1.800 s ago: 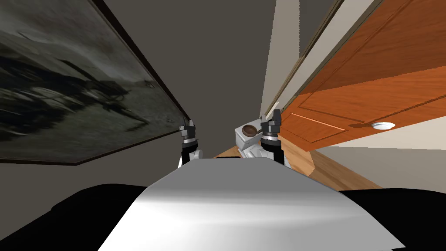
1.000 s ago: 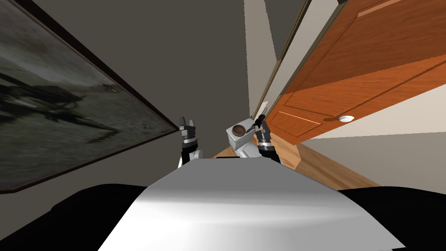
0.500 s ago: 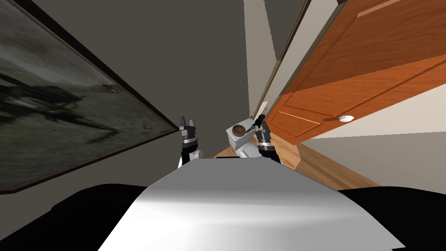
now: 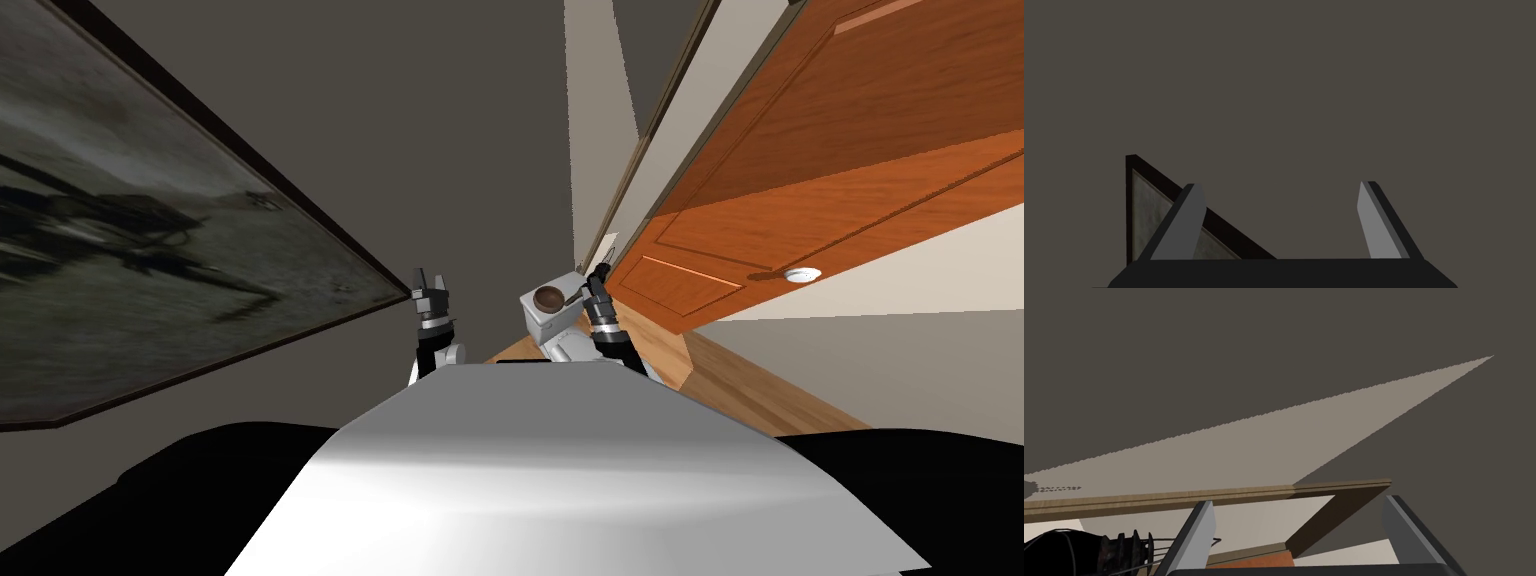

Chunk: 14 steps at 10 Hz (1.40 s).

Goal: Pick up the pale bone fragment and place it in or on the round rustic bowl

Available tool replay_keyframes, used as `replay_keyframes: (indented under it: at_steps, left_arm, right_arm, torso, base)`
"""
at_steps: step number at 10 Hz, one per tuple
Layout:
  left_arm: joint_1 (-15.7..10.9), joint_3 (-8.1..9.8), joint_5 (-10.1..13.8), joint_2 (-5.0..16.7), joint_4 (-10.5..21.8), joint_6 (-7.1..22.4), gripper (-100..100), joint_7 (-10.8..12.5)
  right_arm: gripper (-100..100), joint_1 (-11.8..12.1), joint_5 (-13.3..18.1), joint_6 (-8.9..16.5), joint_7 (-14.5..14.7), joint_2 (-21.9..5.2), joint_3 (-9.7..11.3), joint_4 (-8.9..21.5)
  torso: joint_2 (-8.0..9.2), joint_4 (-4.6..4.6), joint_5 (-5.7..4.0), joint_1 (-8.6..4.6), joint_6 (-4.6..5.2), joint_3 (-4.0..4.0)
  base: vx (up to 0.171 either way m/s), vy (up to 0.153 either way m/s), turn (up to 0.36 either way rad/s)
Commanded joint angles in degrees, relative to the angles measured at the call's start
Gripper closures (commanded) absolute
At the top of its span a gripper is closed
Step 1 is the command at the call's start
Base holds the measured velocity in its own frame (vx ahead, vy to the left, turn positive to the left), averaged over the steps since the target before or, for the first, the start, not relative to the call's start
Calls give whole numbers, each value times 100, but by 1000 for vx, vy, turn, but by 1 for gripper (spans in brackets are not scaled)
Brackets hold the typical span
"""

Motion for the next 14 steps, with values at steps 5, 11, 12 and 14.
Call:
replay_keyframes:
  at_steps: [5, 11, 12, 14]
  left_arm:
    - [0, 0, 0, 0, 0, 0, 0, 0]
    - [0, 0, 0, 0, 0, 0, 0, 0]
    - [0, 0, 0, 0, 0, 0, 0, 0]
    - [0, 0, 0, 0, 0, 0, 0, 0]
  right_arm:
    - [-100, -17, 38, 63, 102, -69, 38, -29]
    - [-100, 5, 233, 42, 271, -362, 18, 78]
    - [-100, 17, 325, 30, 352, -500, 10, 127]
    - [-100, 50, 551, -4, 556, -840, -10, 247]
  torso:
    - [-3, -1, 1, 6, 1, -2]
    - [-1, -1, 2, 8, 0, -1]
    - [5, 1, 1, 3, 0, 3]
    - [11, 2, 0, 1, 1, 6]
  base:
    - [-2, -2, 6]
    - [-7, 1, 14]
    - [-40, -11, 57]
    - [-46, -9, 71]
